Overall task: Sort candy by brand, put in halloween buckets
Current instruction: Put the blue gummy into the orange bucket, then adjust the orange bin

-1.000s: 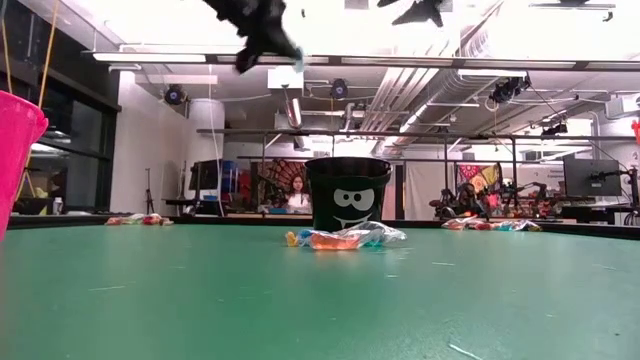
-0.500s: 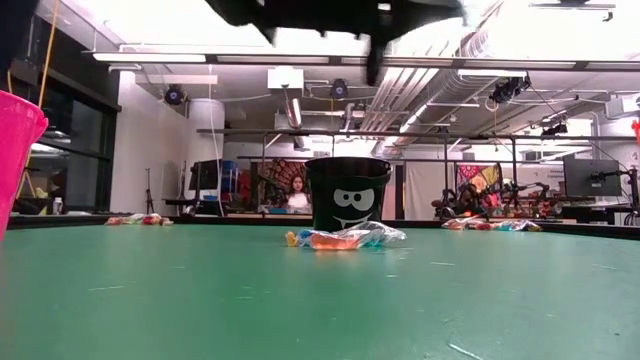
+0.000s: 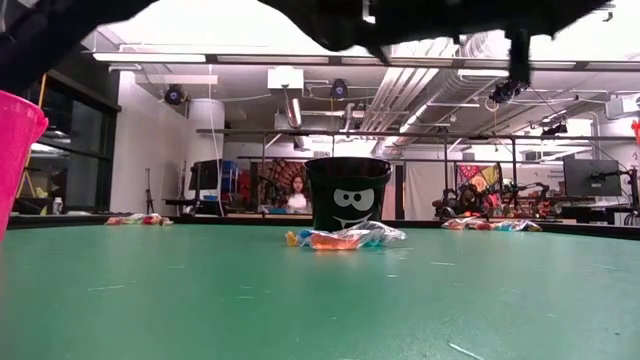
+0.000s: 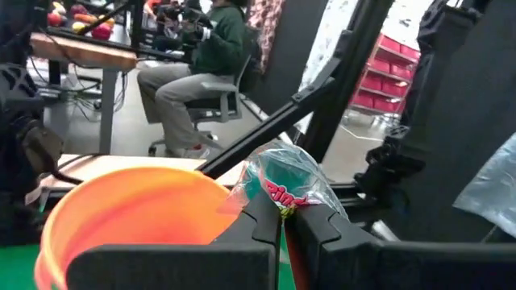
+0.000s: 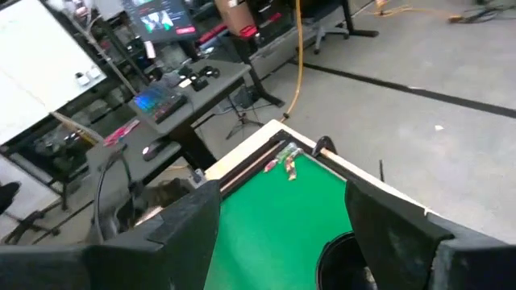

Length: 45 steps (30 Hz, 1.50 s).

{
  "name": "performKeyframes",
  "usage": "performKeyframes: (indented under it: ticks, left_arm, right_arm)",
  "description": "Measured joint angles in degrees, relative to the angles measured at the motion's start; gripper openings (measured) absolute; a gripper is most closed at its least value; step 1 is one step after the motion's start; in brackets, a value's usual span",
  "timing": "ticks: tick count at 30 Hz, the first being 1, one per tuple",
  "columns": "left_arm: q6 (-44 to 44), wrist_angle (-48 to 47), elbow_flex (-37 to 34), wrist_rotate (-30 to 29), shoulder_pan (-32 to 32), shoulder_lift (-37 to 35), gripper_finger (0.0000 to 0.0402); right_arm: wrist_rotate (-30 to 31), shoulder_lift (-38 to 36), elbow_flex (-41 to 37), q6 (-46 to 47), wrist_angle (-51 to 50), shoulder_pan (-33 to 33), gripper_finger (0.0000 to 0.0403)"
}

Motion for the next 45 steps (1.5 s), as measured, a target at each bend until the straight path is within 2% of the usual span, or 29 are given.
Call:
performKeyframes:
  ticks: [5, 8, 20, 23, 26, 29, 31, 33, 37, 41, 45]
  left_arm:
    - [0.4, -4.8, 7.1, -4.5, -0.1, 5.5, 0.0002]
    - [2.5, -8.7, 9.7, -7.9, 0.1, 7.8, 0.0021]
    - [1.7, -11.9, 11.7, -6.9, 1.2, 8.5, 0.0192]
    - [1.7, -16.6, 14.3, -6.0, 1.2, 8.3, 0.0222]
    - [5.8, -20.8, 15.9, -5.9, 1.1, 7.9, 0.0235]
    - [6.1, -28.5, 17.6, -4.8, 1.2, 7.4, 0.0238]
    - [4.8, -34.2, 18.4, -1.5, 1.9, 6.3, 0.0239]
    - [6.0, -42.0, 18.5, 3.1, 3.2, 3.0, 0.0239]
    - [13.8, -57.1, 17.5, 4.1, 6.4, -4.9, 0.0233]
    - [17.1, -64.6, 9.4, 3.4, 9.4, -10.1, 0.0189]
    - [15.6, -59.0, -5.7, 3.1, 11.4, -18.9, 0.0095]
  right_arm:
    - [2.9, 0.0, 0.0, 1.1, 0.0, 1.6, 0.0259]
    - [4.2, 0.0, 0.0, 1.1, 0.0, 2.5, 0.0259]
    - [5.5, 0.0, 0.0, 1.0, 0.1, 3.4, 0.0259]
    - [5.5, -0.1, 0.0, 1.0, 0.1, 3.4, 0.0259]
    - [5.5, -0.1, 0.0, 0.9, 0.1, 3.4, 0.0259]
    - [5.0, -0.1, 0.0, 1.0, -0.1, 3.4, 0.0259]
    - [2.6, -0.4, 0.0, 1.0, -3.0, 3.4, 0.0259]
    - [1.4, -1.0, 0.0, 1.1, -9.3, 4.0, 0.0259]
    - [4.1, -3.0, 0.0, 3.2, -23.7, 7.1, 0.0259]
    - [7.7, -5.1, 0.0, 8.8, -35.1, 12.9, 0.0259]
    - [8.5, -6.8, -2.2, 18.7, -44.2, 22.0, 0.0259]
